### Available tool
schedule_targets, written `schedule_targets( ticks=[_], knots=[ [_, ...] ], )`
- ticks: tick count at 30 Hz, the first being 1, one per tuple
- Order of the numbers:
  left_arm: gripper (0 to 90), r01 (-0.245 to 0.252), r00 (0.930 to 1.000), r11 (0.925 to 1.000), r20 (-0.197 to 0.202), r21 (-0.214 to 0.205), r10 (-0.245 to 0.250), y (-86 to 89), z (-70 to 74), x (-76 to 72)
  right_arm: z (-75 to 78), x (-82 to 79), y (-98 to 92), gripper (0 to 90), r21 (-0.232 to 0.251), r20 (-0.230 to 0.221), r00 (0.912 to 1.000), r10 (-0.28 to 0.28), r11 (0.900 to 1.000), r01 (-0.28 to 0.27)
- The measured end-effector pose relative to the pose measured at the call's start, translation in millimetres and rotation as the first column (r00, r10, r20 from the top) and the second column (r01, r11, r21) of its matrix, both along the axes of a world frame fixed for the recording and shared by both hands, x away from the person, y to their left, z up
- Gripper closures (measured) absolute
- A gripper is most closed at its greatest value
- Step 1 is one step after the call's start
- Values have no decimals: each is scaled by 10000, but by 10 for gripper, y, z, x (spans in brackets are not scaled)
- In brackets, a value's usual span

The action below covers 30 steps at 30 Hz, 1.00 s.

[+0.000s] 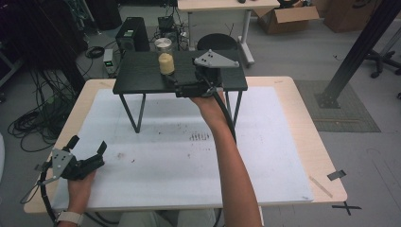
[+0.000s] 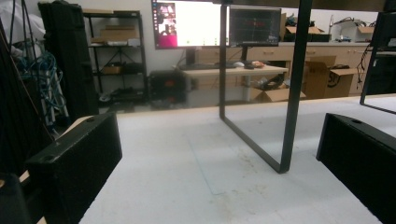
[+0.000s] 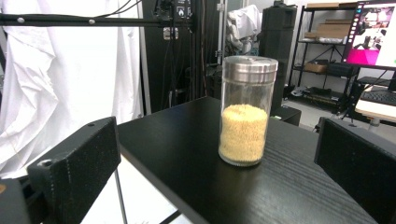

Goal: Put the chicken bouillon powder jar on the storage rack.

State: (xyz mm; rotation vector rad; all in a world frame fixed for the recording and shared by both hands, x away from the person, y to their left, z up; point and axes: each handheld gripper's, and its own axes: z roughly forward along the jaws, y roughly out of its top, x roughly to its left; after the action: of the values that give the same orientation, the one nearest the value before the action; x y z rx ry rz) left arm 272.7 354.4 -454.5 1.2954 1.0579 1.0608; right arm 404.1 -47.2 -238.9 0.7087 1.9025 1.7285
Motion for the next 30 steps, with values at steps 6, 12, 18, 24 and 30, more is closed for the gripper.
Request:
schedule_targets(
  ticks=[6,12,18,24,30],
  knots=[
    [6,-20,10000,10000,-1,-56,20,4,0,0,-92,-119,-115,2,10,68,10000,3,10000,-3],
    [6,-21,10000,10000,-2,-18,21,1,0,2,-201,-245,-267,1,34,189,9998,-90,10000,89],
    [6,-24,10000,10000,-9,-3,24,-1,0,1,-269,-377,-418,1,129,407,9989,-225,9997,220],
    [6,-24,10000,10000,-22,37,24,0,1,1,-402,-488,-595,0,358,427,9982,-431,9985,415],
    [6,-28,10000,10000,-37,38,29,-3,2,1,-587,-589,-756,1,445,488,9965,-682,9968,660]
  ],
)
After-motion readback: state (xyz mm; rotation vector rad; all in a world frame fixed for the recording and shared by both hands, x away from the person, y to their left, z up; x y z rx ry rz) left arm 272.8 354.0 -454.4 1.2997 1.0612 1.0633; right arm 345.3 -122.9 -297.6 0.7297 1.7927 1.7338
